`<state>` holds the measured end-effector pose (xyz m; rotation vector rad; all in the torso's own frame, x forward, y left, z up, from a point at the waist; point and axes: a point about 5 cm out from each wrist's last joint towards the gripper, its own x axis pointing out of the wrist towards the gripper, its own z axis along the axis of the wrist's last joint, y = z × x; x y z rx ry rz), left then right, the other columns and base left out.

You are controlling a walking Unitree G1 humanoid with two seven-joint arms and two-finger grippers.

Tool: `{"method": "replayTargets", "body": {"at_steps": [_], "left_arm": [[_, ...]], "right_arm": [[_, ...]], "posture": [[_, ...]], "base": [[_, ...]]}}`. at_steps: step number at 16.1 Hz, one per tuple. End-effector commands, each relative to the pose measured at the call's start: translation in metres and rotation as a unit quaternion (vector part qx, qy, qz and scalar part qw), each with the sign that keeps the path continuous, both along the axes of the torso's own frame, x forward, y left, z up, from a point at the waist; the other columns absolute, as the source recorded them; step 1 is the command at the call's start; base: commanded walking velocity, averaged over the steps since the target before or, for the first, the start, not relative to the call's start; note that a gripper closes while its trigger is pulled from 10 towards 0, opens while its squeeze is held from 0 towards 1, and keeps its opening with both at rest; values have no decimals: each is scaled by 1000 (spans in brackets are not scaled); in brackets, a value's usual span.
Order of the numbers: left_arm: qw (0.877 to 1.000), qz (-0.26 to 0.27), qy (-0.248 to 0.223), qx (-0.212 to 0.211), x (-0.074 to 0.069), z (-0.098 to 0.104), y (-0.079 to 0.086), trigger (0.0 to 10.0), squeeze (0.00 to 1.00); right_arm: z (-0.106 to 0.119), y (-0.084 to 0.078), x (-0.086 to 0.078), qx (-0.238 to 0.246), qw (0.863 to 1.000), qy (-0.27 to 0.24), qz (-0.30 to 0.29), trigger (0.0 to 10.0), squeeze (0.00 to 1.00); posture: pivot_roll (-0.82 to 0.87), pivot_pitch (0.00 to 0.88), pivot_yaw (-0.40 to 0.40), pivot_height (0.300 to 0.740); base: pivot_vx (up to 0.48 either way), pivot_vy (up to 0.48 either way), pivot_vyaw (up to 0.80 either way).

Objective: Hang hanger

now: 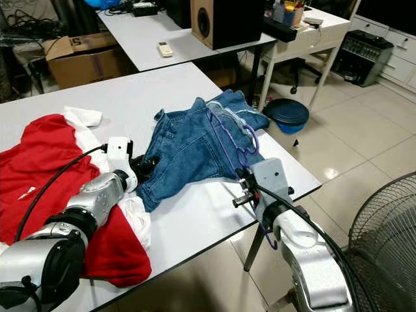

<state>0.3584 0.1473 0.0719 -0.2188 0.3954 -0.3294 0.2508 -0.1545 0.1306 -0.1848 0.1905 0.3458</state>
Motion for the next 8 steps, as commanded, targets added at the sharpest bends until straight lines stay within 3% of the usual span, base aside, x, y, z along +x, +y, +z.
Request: {"method": "replayTargets", "body": {"at_steps": [1, 5, 8], "left_arm": [[999, -11, 42, -15, -12, -18, -5, 0, 0], [998, 8, 27, -49, -6, -9, -4, 0, 0], [998, 5, 2, -59, 5, 8, -3, 0, 0]], "right_arm": [[4, 1, 3, -3, 1000, -12, 0, 10000, 0], [5, -3, 9, -6, 1000, -24, -6, 10000, 0], [6, 0, 13, -3, 999, -35, -12, 10000, 0]], "posture": [[-260, 0, 40, 740], [-244, 0, 52, 740], [-248, 0, 77, 740]], "base": [[0, 0, 0], [0, 0, 0], [0, 0, 0]]}}
